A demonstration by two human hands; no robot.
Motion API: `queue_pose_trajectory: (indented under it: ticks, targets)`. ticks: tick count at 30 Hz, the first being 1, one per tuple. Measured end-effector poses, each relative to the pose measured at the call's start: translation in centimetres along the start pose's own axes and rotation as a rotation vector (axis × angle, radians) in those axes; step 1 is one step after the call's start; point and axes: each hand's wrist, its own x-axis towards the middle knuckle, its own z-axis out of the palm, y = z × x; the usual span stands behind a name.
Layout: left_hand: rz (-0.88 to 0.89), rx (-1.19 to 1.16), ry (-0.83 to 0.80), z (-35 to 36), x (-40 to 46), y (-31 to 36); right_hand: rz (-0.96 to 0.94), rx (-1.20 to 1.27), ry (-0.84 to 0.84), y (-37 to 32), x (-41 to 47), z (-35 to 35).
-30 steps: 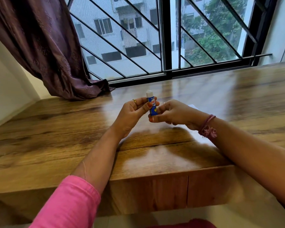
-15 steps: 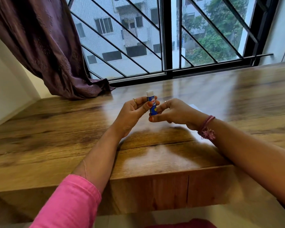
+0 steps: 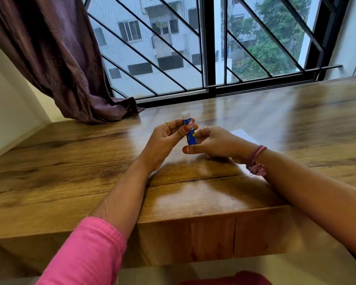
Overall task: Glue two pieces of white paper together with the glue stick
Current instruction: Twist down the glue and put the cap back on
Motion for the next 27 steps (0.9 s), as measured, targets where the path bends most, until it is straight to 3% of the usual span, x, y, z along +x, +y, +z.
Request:
queue_pose_trajectory:
  ticks: [2, 6, 16, 20, 24, 27]
  targets:
    - [-0.002, 0.008, -0.001, 0.0, 0.0, 0.0, 0.032, 0.04, -0.041, 0.0, 0.1, -0.2]
    - [0.0, 0.065, 0.005, 0.1, 0.1, -0.2, 0.006, 0.03, 0.075, 0.2, 0.0, -0.4]
    - [0.008, 0.05, 0.037, 0.7, 0.2, -0.2, -0.083, -0.379, 0.386, 0.6, 0.6, 0.6]
    - [-0.013, -0.026, 0.013, 0.5, 0.0, -0.1, -0.166, -0.211, 0.23, 0.4, 0.1, 0.7]
    - [-0.012, -0.028, 0.02, 0.2, -0.1, -0.1, -0.051, -0.02, 0.014, 0.1, 0.1, -0.1]
    - [-0.011, 0.002, 0.015, 0.2, -0.1, -0.1, -0.043, -0.027, -0.007, 0.4, 0.3, -0.5]
